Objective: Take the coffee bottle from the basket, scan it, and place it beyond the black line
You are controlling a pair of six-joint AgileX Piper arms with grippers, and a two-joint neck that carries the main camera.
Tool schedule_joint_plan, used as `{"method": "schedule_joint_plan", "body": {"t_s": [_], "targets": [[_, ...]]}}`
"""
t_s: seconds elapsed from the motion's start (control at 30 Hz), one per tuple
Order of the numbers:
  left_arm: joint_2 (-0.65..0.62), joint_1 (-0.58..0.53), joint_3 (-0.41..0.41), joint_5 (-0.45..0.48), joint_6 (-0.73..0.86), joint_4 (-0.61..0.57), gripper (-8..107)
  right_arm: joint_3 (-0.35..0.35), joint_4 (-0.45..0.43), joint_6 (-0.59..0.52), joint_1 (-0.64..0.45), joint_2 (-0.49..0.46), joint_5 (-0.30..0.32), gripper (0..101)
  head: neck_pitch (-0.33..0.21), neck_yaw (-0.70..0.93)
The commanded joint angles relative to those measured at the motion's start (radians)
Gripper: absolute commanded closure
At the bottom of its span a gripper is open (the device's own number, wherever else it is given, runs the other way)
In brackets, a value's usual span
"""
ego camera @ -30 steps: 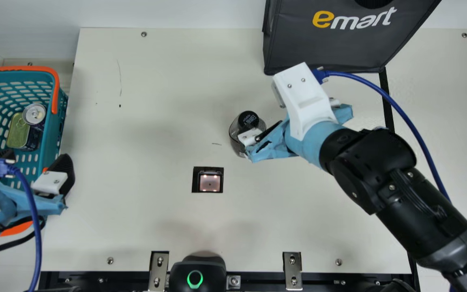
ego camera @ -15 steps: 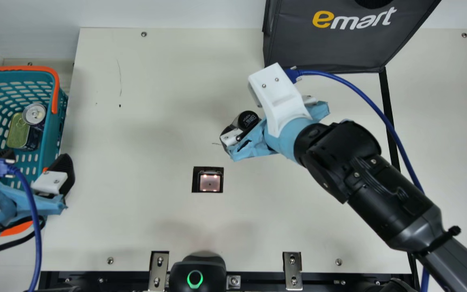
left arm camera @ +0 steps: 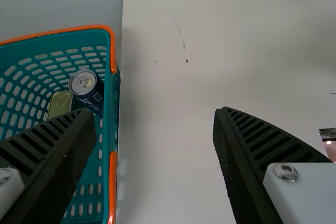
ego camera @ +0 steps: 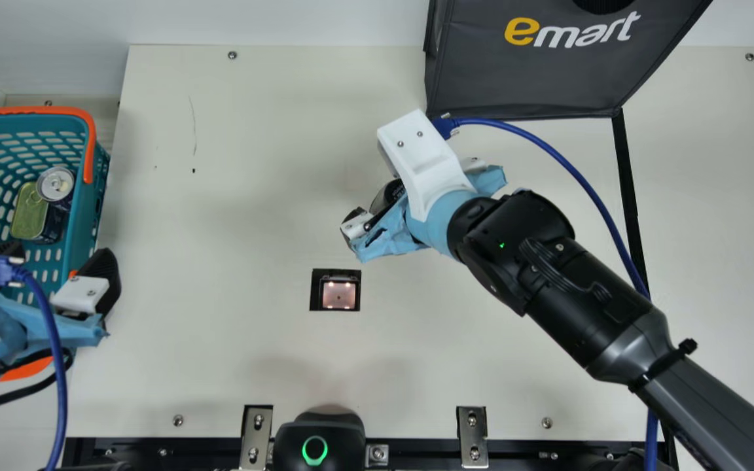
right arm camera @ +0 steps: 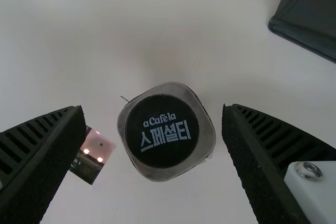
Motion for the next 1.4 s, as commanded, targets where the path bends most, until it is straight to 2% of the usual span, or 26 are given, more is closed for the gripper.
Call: {"method": "schedule_joint_plan", "body": {"t_s": [0.0, 0.1, 0.53, 0.57, 0.83, 1.37], "targets": [[0.000, 0.000, 0.000, 0.000, 0.000, 0.000, 9, 0.001, 0.004, -0.005, -0.003, 0.005, -0.003, 10, -0.026, 0.000], [0.000, 0.000, 0.000, 0.000, 0.000, 0.000, 9, 0.000, 0.006, -0.011, -0.007, 0.013, -0.009, 10, -0.026, 0.000], [0.000, 0.000, 0.000, 0.000, 0.000, 0.000, 9, -0.004, 0.002, -0.014, -0.019, 0.038, -0.030, 97, -0.026, 0.000], [0.000, 0.000, 0.000, 0.000, 0.000, 0.000, 9, -0.004, 0.002, -0.014, -0.019, 0.039, -0.031, 101, -0.026, 0.000], [0.000, 0.000, 0.000, 0.000, 0.000, 0.000, 9, -0.007, 0.002, -0.015, -0.021, 0.040, -0.030, 101, -0.026, 0.000], [0.000, 0.000, 0.000, 0.000, 0.000, 0.000, 9, -0.045, 0.005, -0.033, -0.039, 0.029, 0.003, 101, -0.026, -0.349]]}}
